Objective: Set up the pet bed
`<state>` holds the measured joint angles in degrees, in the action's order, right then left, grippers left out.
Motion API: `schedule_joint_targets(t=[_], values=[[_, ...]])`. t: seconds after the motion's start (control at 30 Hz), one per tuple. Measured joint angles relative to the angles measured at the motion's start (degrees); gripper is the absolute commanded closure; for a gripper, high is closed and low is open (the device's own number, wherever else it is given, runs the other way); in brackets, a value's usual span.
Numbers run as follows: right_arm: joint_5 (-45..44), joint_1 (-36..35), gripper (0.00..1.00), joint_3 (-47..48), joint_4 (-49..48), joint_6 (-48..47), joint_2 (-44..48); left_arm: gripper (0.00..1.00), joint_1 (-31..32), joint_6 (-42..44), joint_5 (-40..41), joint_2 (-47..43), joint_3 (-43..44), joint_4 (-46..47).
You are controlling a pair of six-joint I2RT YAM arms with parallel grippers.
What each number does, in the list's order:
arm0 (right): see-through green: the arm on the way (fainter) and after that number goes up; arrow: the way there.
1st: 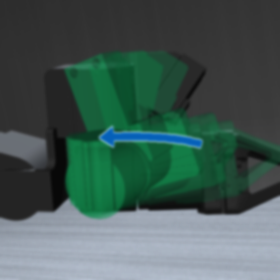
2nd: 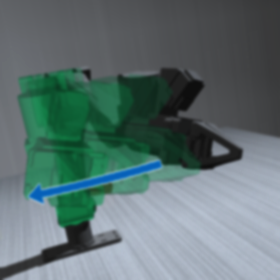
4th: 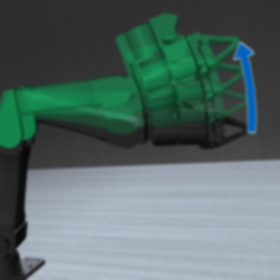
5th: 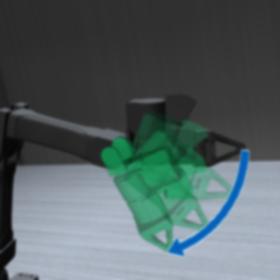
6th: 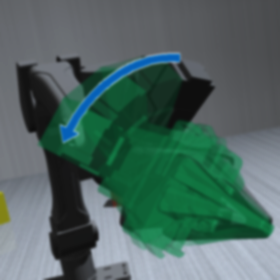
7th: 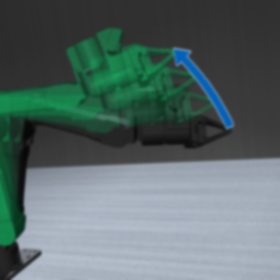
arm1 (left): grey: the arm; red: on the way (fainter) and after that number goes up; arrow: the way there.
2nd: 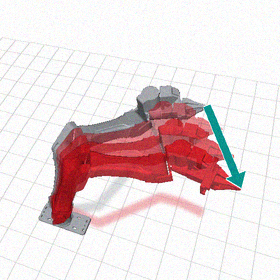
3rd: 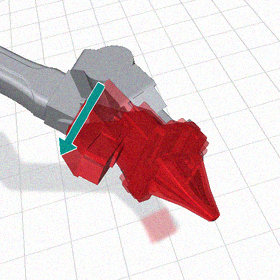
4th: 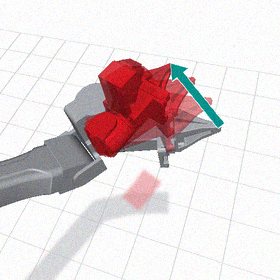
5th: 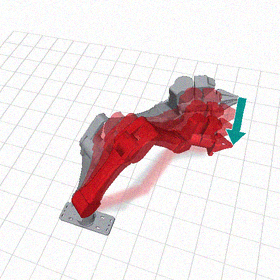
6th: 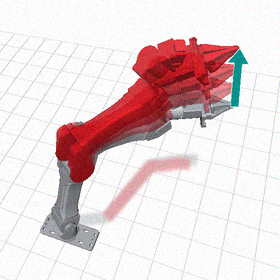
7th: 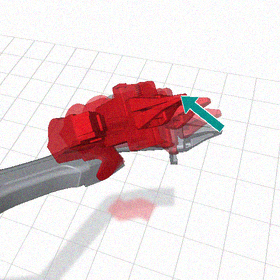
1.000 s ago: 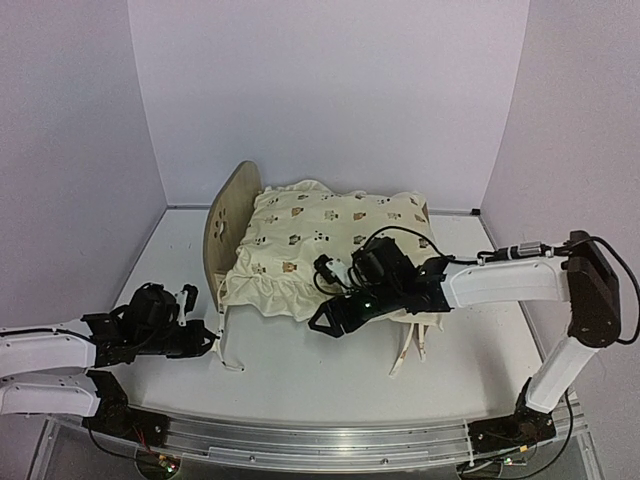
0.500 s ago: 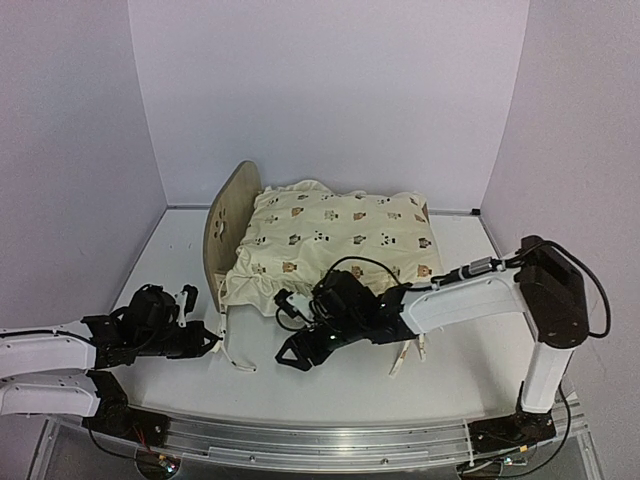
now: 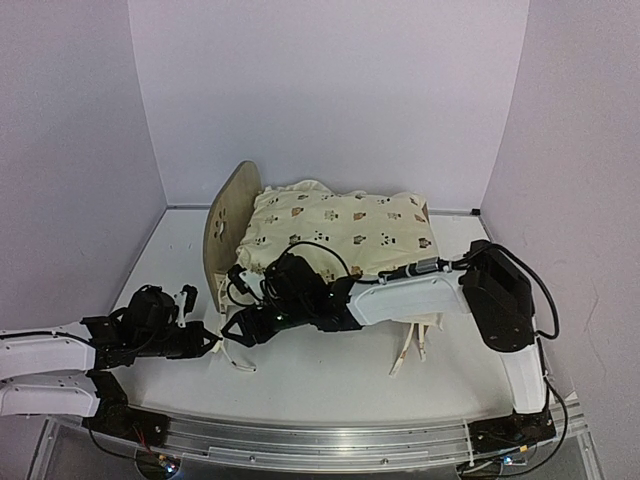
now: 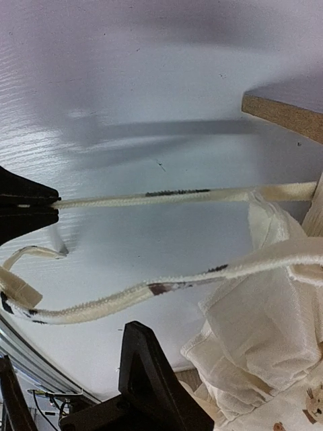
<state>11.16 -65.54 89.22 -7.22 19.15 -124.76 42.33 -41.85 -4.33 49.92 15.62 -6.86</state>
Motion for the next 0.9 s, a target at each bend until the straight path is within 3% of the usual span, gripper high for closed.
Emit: schedule_joint_targets(t=[0.27,0.5,0.57,0.9], values=[[-1.6,0.0,0.48,7.7,-1.0,2.8,-5.9,1.00,0.0,0.0,0.0,-0.1,0.0,0.0],[-2.0,0.0,0.86,8.9,-0.5,4.2,-8.6,1.00,0.0,0.0,-0.1,-0.5,0.0,0.0],[-2.2,0.0,0.92,8.9,-0.4,3.1,-8.6,1.00,0.0,0.0,-0.1,-0.5,0.0,0.0],[-7.3,0.0,0.95,9.0,4.0,-1.8,-2.8,1.00,0.0,0.1,0.0,-2.3,0.1,-0.7]])
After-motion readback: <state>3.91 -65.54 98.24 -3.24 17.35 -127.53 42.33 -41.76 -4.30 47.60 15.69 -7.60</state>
